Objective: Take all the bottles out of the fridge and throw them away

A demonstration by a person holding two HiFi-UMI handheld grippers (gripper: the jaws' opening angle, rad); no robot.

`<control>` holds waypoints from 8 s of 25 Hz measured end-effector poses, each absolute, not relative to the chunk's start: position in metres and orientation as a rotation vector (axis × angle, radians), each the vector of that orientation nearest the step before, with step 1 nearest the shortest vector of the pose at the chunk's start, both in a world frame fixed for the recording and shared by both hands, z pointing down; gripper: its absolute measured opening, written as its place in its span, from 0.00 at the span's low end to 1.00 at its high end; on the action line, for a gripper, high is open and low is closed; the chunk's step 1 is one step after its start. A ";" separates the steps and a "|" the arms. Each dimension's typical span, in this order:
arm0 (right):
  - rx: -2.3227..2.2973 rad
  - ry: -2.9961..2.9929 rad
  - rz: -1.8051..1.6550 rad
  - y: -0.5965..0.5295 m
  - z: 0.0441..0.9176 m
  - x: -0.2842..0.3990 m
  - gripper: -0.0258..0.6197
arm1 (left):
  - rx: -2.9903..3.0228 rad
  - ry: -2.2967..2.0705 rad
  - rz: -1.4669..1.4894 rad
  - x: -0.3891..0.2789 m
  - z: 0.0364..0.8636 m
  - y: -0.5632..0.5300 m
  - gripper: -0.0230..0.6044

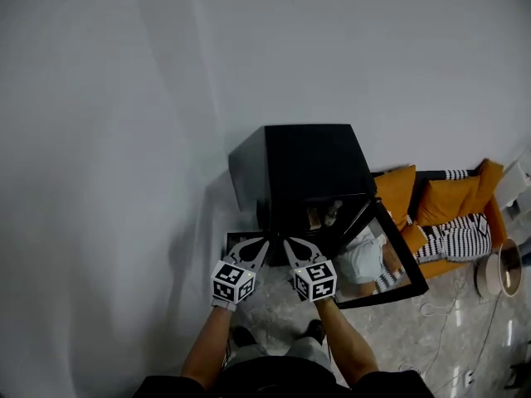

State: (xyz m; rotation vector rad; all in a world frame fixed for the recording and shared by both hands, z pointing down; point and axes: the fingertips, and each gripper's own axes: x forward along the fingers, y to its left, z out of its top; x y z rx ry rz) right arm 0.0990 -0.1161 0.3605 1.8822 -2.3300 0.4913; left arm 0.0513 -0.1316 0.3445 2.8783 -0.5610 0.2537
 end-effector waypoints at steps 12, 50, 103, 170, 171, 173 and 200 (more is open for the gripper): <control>2.040 -2.186 0.451 -0.091 0.334 0.171 0.05 | 2.907 -0.443 0.227 0.108 0.315 -0.121 0.04; 1.992 -2.060 0.523 -0.052 0.438 0.252 0.05 | 2.911 -0.511 0.371 0.144 0.392 -0.074 0.04; 2.210 -1.820 0.558 -0.211 0.748 0.330 0.48 | 3.022 -0.374 0.429 0.210 0.637 -0.152 0.04; 1.386 -2.454 0.380 -0.145 0.389 0.005 0.47 | 2.677 -1.376 0.253 -0.115 0.344 -0.130 0.04; 1.379 -2.450 0.387 -0.147 0.393 0.002 0.47 | 2.671 -1.375 0.263 -0.118 0.348 -0.131 0.04; 1.367 -2.439 0.405 -0.150 0.405 -0.003 0.47 | 2.657 -1.372 0.292 -0.124 0.362 -0.131 0.04; 1.220 -2.353 0.625 -0.168 0.710 -0.057 0.47 | 2.473 -1.248 0.431 -0.163 0.636 -0.163 0.04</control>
